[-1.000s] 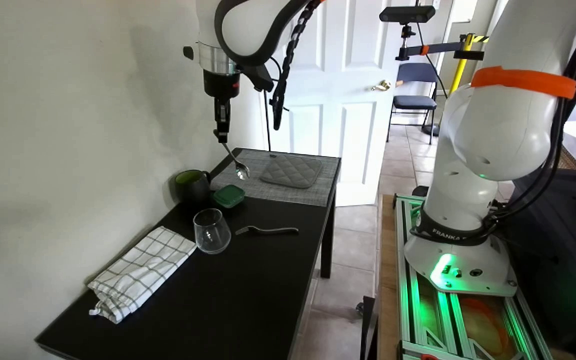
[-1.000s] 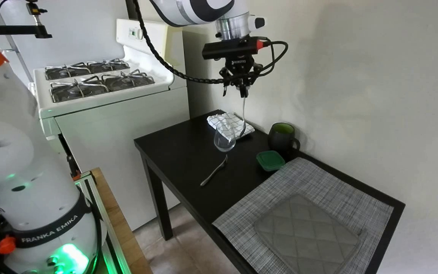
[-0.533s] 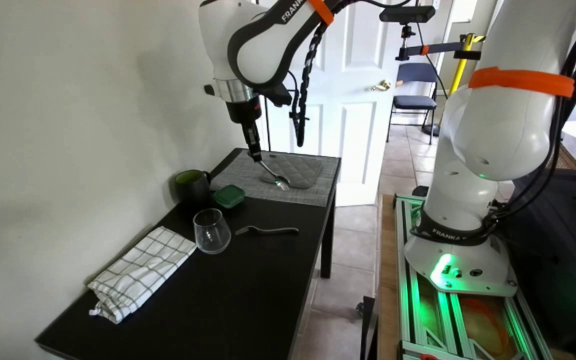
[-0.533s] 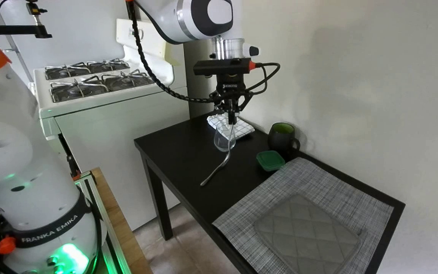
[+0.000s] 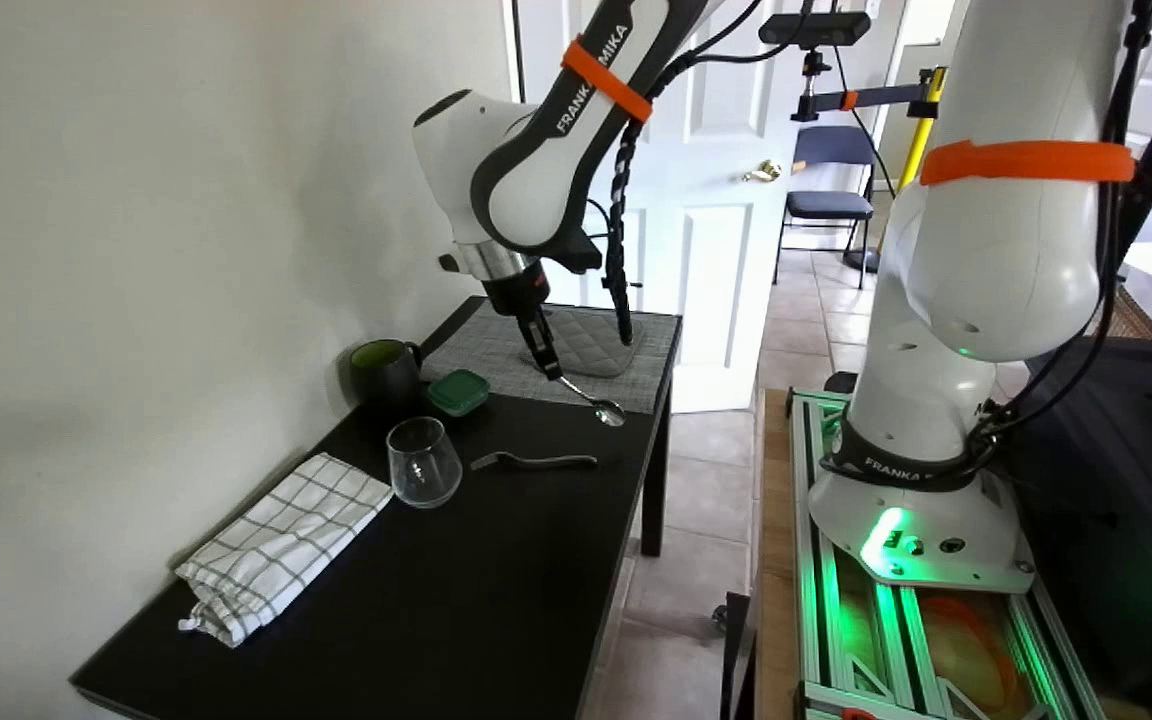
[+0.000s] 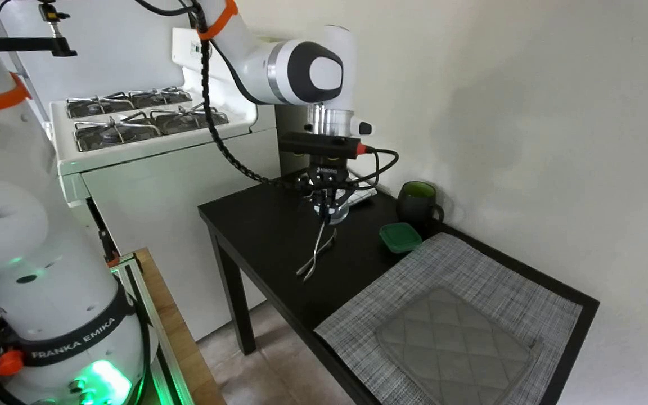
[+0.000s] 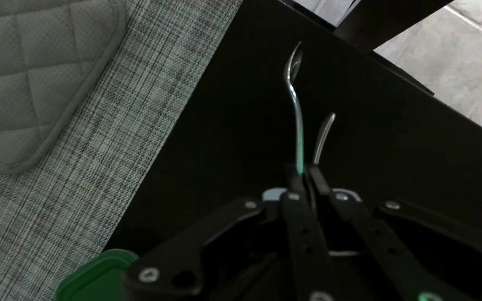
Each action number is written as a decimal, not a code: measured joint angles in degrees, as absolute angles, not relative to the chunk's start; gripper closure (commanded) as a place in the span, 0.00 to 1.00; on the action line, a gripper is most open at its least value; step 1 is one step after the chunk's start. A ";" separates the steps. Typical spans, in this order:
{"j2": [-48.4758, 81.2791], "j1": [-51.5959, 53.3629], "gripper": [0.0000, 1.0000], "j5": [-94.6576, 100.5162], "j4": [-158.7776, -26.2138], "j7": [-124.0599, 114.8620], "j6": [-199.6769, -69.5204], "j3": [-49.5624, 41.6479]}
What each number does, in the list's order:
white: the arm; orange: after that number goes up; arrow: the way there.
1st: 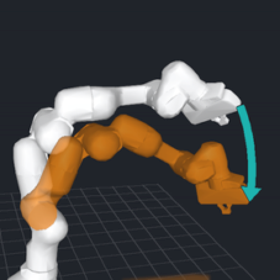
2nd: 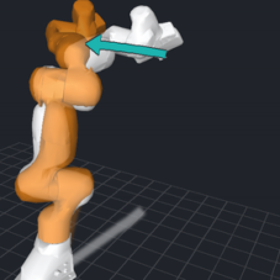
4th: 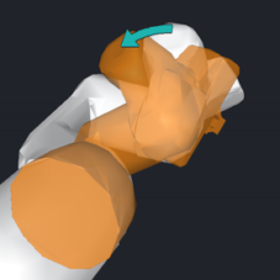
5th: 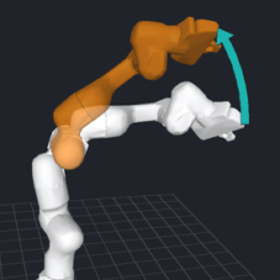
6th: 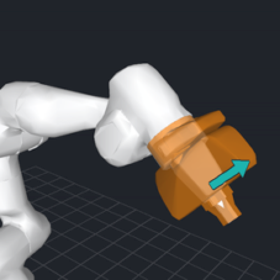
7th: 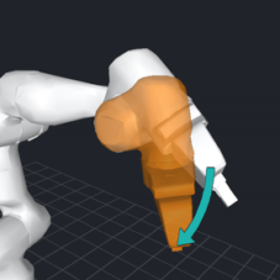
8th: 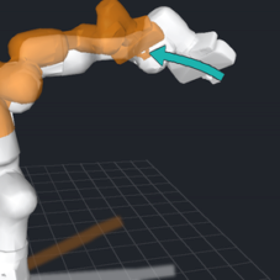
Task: Remove the folk and then the spoon from the glass cup and put them on the table
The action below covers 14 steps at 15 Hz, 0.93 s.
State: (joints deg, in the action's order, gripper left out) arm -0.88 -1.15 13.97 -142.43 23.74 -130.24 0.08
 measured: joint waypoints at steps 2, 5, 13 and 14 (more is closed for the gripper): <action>1.21 -1.17 0.98 13.96 -142.56 23.74 -132.16 0.01; 4.13 -1.26 0.98 13.91 -142.52 23.74 -135.77 -0.16; 9.17 -1.61 0.98 13.55 -142.13 23.25 -141.29 -0.24; 9.77 -1.70 0.98 13.44 -142.06 23.14 -142.02 -0.24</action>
State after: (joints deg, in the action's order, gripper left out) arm 9.77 -1.70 13.44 -142.06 23.14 -142.02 -0.24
